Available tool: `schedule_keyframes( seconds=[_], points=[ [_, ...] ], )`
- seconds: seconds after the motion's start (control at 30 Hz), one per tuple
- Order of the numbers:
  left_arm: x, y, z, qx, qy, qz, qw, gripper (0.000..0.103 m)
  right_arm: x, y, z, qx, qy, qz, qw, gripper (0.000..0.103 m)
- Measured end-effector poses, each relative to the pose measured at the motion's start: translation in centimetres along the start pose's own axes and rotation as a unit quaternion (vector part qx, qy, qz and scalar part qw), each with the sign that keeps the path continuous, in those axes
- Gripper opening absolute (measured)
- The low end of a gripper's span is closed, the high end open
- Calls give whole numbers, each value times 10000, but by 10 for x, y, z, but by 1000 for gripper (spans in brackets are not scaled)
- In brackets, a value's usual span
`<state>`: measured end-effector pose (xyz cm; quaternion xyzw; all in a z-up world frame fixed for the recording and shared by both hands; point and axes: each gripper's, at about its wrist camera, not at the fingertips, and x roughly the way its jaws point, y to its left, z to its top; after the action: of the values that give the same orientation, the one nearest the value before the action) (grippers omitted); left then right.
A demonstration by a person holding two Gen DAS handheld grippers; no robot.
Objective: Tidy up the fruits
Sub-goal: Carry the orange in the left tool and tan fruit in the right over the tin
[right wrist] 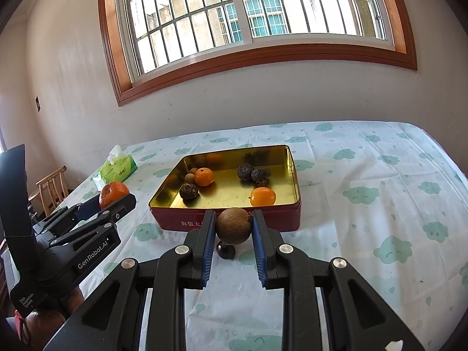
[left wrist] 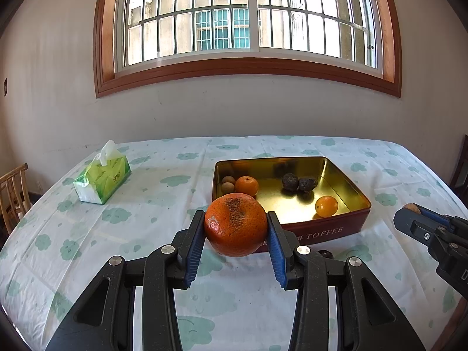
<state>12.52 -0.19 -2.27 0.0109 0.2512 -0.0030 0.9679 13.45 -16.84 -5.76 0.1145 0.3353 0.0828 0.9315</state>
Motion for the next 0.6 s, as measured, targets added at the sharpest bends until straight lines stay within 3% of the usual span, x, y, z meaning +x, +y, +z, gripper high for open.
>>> schedule_keyframes(
  seconds=[0.6],
  points=[
    [12,-2,9,34,4,-13,10000,42,6,2,7,-25,19,0,10000,23]
  ],
)
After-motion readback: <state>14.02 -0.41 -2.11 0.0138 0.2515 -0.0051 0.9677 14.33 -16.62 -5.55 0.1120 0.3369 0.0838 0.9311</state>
